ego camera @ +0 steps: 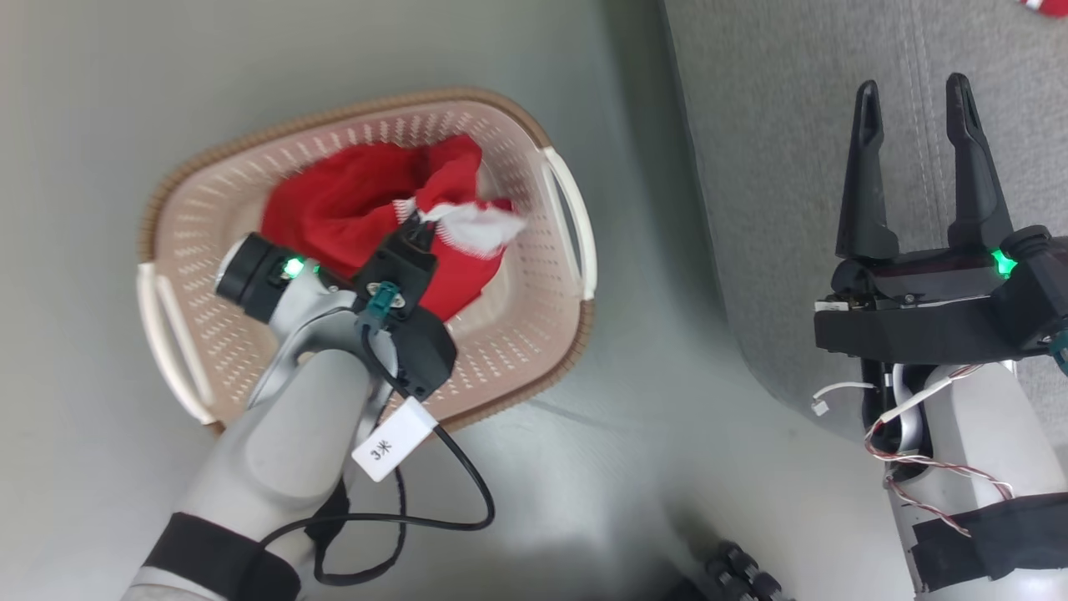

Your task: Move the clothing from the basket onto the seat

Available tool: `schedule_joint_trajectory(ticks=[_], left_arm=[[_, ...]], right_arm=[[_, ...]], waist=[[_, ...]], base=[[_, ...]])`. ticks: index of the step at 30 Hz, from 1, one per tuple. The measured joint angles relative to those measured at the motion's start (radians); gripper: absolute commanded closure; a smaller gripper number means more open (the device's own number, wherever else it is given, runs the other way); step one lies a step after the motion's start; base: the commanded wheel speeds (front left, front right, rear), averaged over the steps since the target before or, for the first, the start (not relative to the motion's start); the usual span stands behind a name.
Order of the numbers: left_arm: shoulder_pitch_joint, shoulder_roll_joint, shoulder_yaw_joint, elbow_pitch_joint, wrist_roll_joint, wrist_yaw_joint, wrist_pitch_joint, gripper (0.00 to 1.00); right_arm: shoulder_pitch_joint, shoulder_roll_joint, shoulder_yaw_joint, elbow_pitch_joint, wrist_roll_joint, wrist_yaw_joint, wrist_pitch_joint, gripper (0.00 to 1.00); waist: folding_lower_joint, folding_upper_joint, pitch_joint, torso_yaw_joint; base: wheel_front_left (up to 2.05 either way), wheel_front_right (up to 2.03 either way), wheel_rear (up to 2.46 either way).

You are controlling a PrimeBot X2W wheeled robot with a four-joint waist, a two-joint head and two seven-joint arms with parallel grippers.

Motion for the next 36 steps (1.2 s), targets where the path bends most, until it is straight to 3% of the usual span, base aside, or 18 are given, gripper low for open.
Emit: schedule_joint_trajectory(ticks=[11, 25, 36], left_arm=[[0.019, -0.022, -0.028, -0.143, -0.041, -0.065, -0.028, 1.0], [0.022, -0.025, -0.012, -0.241, -0.096, -0.092, -0.028, 1.0], [0.042, -0.024, 0.011, -0.27, -0.129, -0.109, -0.028, 1.0]], right_arm=[[-0.001, -0.035, -0.009, 0.08, -0.02, 0.026, 0.0, 0.0], [0.012, -0.035, 0.0, 0.161, -0.024, 0.045, 0.0, 0.0], [0.046, -0.047, 0.041, 0.224, -0.031, 0.084, 0.0, 0.0]], waist=[[0.0, -0.0001, -0.167, 0.112], [0.0001, -0.0001, -0.354, 0.215], [0.0, -0.0002, -0.49, 0.273]], base=[[0.0, 0.0, 0.0], [0.0, 0.0, 0.0], [0.0, 0.0, 0.0]])
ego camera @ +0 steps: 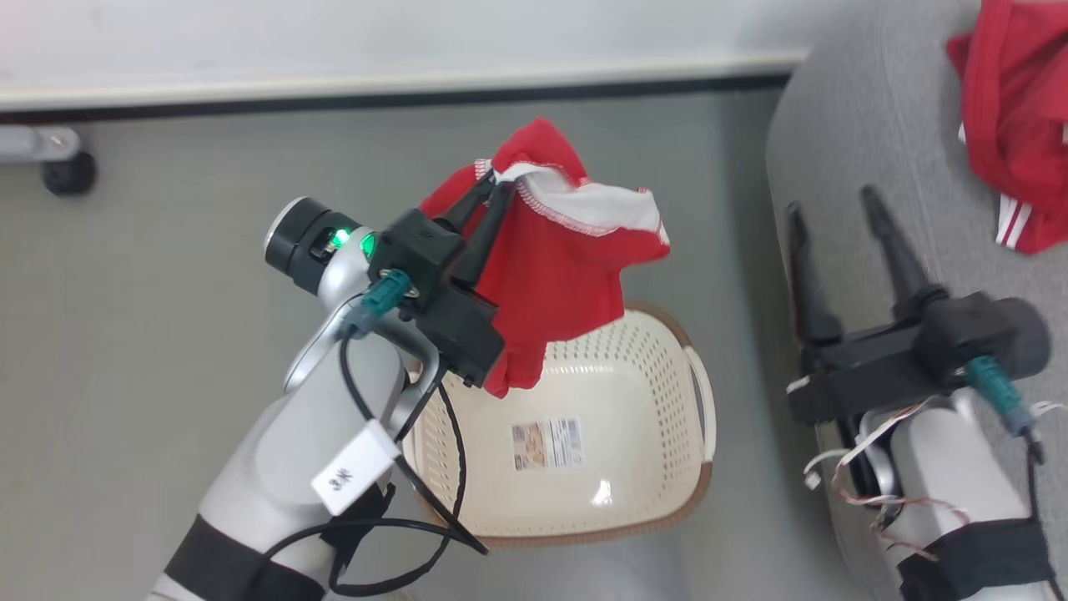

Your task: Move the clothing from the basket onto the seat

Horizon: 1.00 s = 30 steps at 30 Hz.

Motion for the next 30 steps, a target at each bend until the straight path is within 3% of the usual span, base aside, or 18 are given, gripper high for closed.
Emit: schedule_joint_trajectory(ticks=[7, 14, 30], left_arm=[[0.016, 0.024, 0.023, -0.011, -0.043, -0.003, 0.0, 1.0], [0.046, 0.037, 0.025, -0.014, -0.06, -0.01, 0.0, 1.0], [0.163, 0.038, -0.031, -0.035, -0.104, -0.018, 0.039, 1.0]], right_arm=[[0.009, 0.002, 0.073, 0.07, -0.011, 0.055, 0.0, 0.0], [0.014, 0.004, 0.126, 0.142, -0.019, 0.082, 0.0, 0.0], [0.084, 0.034, 0.316, 0.251, -0.002, 0.108, 0.0, 0.0]], waist=[[0.0, 0.0, -0.095, 0.03], [0.0, 0.0, -0.192, 0.046], [0.0, -0.0001, -0.401, 0.058]], base=[[0.0, 0.0, 0.0], [0.0, 0.0, 0.0], [0.0, 0.0, 0.0]])
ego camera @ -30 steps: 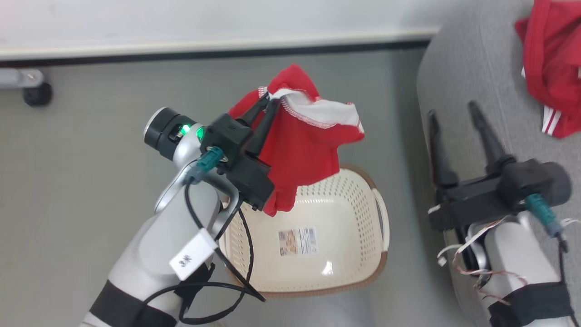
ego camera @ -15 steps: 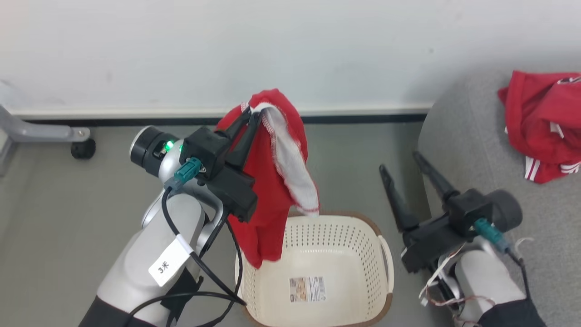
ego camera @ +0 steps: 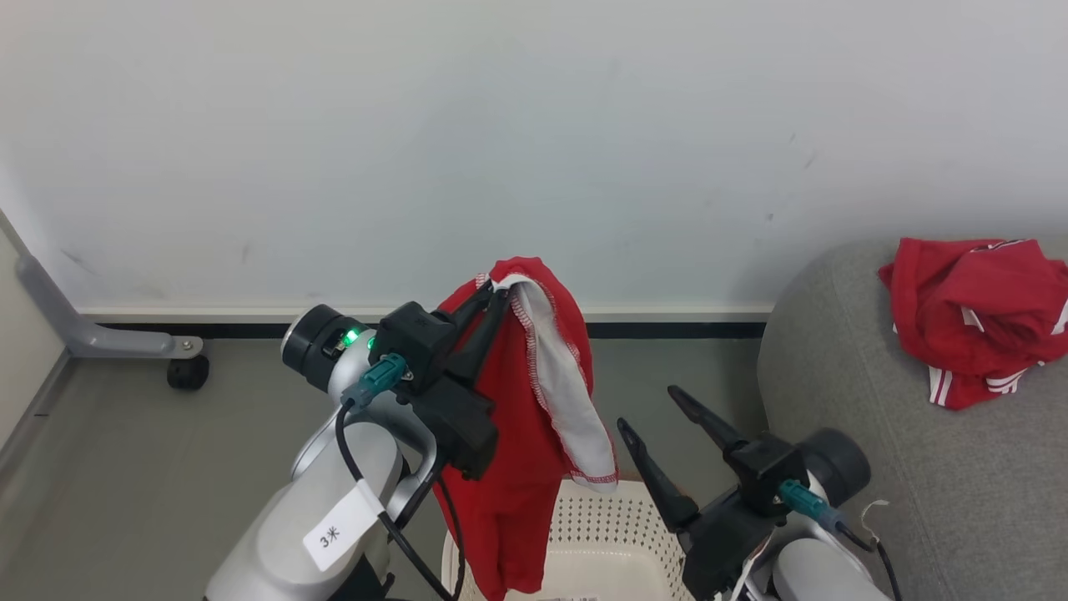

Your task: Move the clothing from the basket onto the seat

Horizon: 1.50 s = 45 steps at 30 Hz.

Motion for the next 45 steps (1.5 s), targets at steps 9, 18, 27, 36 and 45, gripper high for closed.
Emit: schedule_joint_trajectory(ticks=[9, 18, 27, 36, 45], left_arm=[[0.031, -0.01, -0.051, -0.094, -0.008, -0.001, 0.044, 1.0], [0.061, -0.012, -0.073, -0.182, -0.018, -0.006, 0.087, 1.0], [0.083, -0.001, -0.072, -0.231, -0.054, -0.006, 0.12, 1.0], [0.157, 0.038, -0.01, -0.236, -0.083, 0.028, 0.127, 0.33], [0.227, 0.053, 0.021, -0.217, -0.114, 0.057, 0.111, 0.0]], right_arm=[[0.004, 0.008, 0.117, 0.058, 0.019, 0.0, 0.0, 0.0], [-0.073, 0.014, 0.189, 0.147, 0.06, 0.001, 0.0, 0.0], [-0.112, 0.023, 0.24, 0.199, 0.108, 0.001, 0.0, 1.0], [-0.139, 0.022, 0.238, 0.161, 0.198, 0.001, 0.0, 1.0], [-0.156, -0.046, 0.186, 0.085, 0.231, 0.001, 0.0, 1.0]], waist=[[0.0001, 0.0001, -0.059, 0.035], [0.0001, 0.0002, -0.07, 0.066], [0.0002, 0.0002, -0.063, 0.07], [0.0002, 0.0002, -0.055, 0.031], [0.0002, 0.0002, -0.054, -0.03]], base=[[0.0, 0.0, 0.0], [0.0, 0.0, 0.0], [0.0, 0.0, 0.0], [0.0, 0.0, 0.0], [0.0, 0.0, 0.0]])
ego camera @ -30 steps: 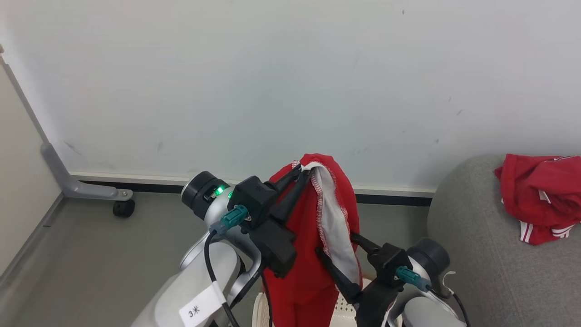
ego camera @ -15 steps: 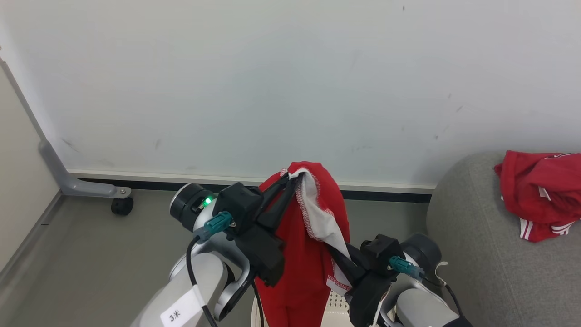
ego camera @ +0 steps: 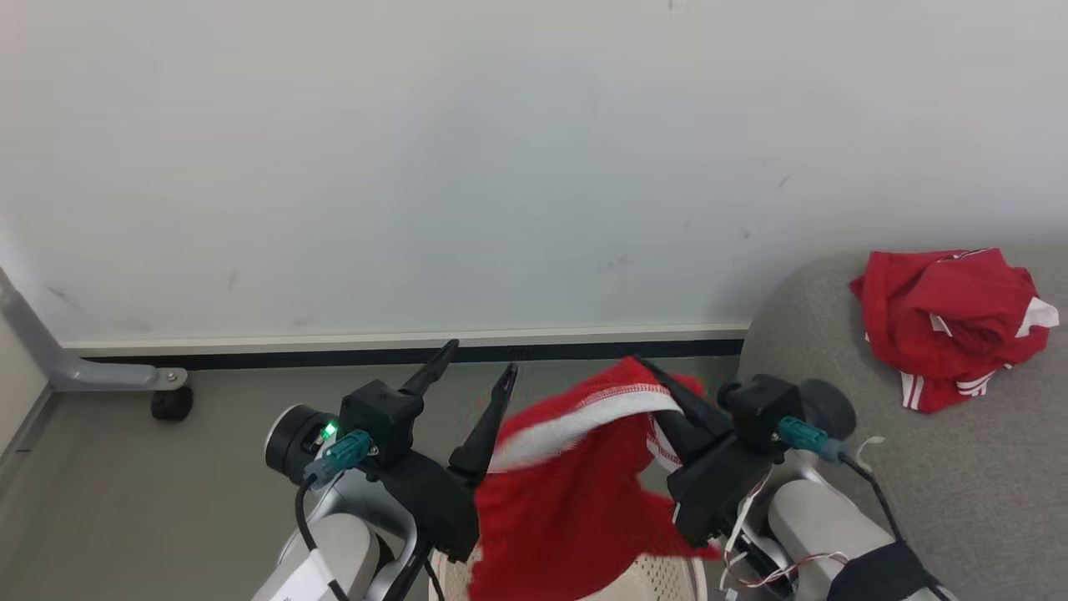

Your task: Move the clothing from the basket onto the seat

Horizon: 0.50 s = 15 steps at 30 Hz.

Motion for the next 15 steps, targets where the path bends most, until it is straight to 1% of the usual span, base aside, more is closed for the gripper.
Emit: schedule_joint_trajectory(ticks=[1, 2, 8, 11, 15], left_arm=[[0.007, 0.001, 0.001, 0.002, 0.0, 0.007, -0.002, 0.0], [0.007, 0.001, 0.001, 0.002, 0.0, 0.007, -0.002, 0.0], [0.062, 0.002, 0.003, 0.008, -0.009, 0.016, -0.022, 0.0], [0.088, 0.002, -0.007, 0.007, -0.007, 0.022, -0.036, 0.0], [0.126, -0.016, -0.025, 0.008, -0.008, 0.023, -0.052, 0.0]], right_arm=[[-0.004, -0.006, -0.007, -0.009, 0.001, 0.0, 0.0, 1.0], [-0.004, -0.006, -0.007, -0.009, 0.001, 0.0, 0.0, 1.0], [-0.007, -0.046, -0.044, -0.051, 0.008, 0.0, 0.0, 1.0], [-0.007, -0.079, -0.058, -0.068, 0.008, 0.0, 0.0, 1.0], [-0.003, -0.124, -0.073, -0.094, 0.007, 0.0, 0.0, 1.0]], waist=[[0.0, 0.0, 0.0, -0.008], [0.0, 0.0, 0.0, -0.008], [0.0, 0.0, -0.002, -0.058], [0.0, 0.0, -0.004, -0.085], [0.0, 0.0, -0.006, -0.123]], base=[[0.0, 0.0, 0.0], [0.0, 0.0, 0.0], [0.0, 0.0, 0.0], [0.0, 0.0, 0.0], [0.0, 0.0, 0.0]])
